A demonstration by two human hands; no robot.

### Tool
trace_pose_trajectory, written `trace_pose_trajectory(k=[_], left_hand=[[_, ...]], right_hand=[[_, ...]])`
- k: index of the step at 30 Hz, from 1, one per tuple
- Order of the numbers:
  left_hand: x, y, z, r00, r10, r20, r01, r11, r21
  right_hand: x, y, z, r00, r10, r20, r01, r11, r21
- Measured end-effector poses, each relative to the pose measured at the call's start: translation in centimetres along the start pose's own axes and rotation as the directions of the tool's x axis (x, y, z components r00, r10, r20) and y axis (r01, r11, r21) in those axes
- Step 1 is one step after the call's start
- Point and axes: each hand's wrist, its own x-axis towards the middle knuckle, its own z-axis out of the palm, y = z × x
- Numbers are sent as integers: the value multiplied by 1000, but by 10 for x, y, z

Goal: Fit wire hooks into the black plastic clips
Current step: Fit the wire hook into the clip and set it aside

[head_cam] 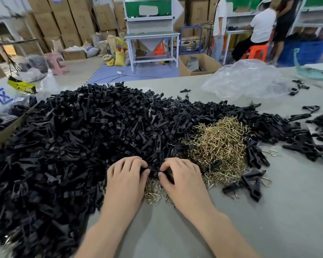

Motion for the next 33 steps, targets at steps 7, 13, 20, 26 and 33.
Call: trace_pose_trajectory(k=[7,13,20,26,33], left_hand=[[0,1,0,997,74,14,-74,996,43],[-3,2,-1,999,52,-6,-52,999,-5],[-1,8,-16,995,-62,-74,43,973,-229],[-5,19,-22,967,-253,19,218,792,-570],[-5,33,-25,959,-266,96,242,600,-762]], right_hand=[[2,1,-5,998,67,2,-67,988,141],[2,-1,-8,994,106,-27,-97,969,226],[5,-4,-22,959,283,-22,-199,725,659],[18,1,-34,850,473,232,-274,21,962],[21,4,-45,820,449,355,-225,-317,921]])
